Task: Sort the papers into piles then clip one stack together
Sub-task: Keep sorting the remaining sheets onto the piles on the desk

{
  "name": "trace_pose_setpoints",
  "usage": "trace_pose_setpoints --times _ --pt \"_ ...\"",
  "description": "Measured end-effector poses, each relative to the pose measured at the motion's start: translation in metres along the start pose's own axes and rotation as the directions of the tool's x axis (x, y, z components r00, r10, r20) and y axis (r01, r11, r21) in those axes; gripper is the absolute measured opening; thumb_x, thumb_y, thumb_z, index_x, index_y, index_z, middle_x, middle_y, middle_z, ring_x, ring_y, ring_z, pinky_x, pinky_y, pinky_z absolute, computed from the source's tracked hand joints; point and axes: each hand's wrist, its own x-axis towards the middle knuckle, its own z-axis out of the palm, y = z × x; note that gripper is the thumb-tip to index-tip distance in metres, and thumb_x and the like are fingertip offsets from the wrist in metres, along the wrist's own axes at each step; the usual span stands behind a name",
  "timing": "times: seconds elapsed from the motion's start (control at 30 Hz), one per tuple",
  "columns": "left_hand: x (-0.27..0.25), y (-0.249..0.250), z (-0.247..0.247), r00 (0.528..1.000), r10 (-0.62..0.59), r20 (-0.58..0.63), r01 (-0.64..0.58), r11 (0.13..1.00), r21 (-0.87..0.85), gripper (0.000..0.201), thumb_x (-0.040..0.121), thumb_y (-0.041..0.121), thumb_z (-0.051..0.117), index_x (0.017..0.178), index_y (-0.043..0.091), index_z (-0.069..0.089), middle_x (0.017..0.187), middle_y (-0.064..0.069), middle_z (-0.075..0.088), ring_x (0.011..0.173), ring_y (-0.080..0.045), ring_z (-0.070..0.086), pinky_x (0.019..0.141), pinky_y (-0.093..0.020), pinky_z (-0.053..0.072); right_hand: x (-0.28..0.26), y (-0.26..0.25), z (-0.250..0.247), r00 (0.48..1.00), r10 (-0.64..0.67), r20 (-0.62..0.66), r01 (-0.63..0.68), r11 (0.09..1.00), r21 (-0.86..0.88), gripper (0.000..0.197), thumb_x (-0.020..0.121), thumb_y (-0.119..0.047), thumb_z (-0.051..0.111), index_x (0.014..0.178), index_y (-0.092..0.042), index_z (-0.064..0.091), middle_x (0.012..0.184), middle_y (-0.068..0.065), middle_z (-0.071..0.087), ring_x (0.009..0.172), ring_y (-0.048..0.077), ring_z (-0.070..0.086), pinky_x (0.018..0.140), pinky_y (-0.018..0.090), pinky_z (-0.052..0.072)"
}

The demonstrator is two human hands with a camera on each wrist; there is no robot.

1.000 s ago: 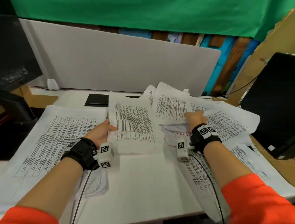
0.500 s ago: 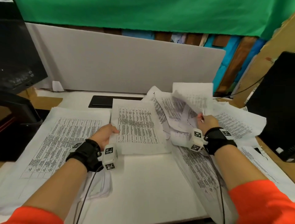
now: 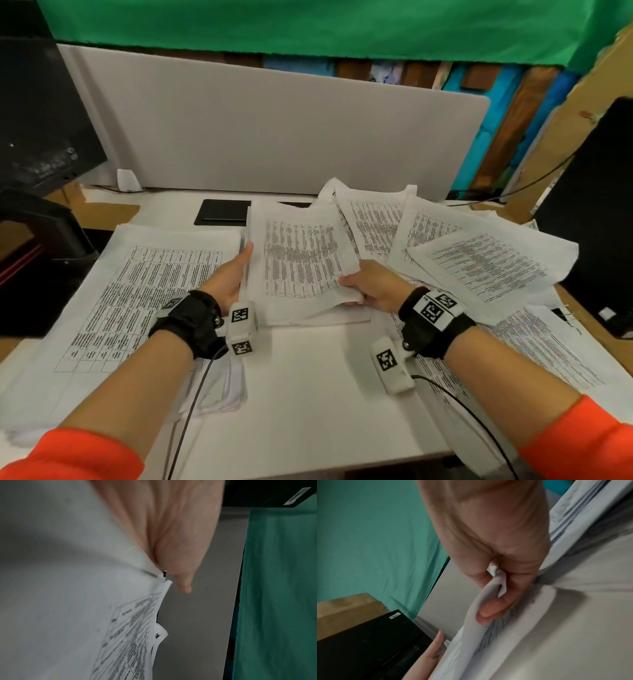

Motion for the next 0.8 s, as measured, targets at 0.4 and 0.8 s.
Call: trace_pose_setpoints --times 0.4,0.8 --pt "0.005 -0.001 -0.006 0.998 0.019 0.052 -0.025 0.993 0.112 0.045 0.096 -0.004 0.042 0.140 0.007 0.039 0.112 -0.012 0.063 0.085 -0.022 0.064 0.060 -0.033 0.054 -0.020 -0.027 -0.006 0.997 -0.040 0.066 0.061 0.929 -0.364 0.041 0.091 -0.023 0.067 0.125 -0.002 0.056 0.115 0.018 0.070 0.095 0.033 0.070 0.073 0.035 0.058" --pt "0.004 0.001 -0.013 0.985 0.108 0.134 -0.093 0.989 -0.113 0.054 0.093 -0.009 0.040 0.141 0.016 0.038 0.126 -0.021 0.058 0.092 -0.033 0.067 0.062 -0.042 0.059 0.006 -0.027 -0.069 0.960 -0.240 -0.143 -0.114 0.130 -0.985 0.045 0.097 -0.019 0.048 0.142 -0.015 0.042 0.118 0.012 0.060 0.105 0.031 0.064 0.087 0.042 0.054"
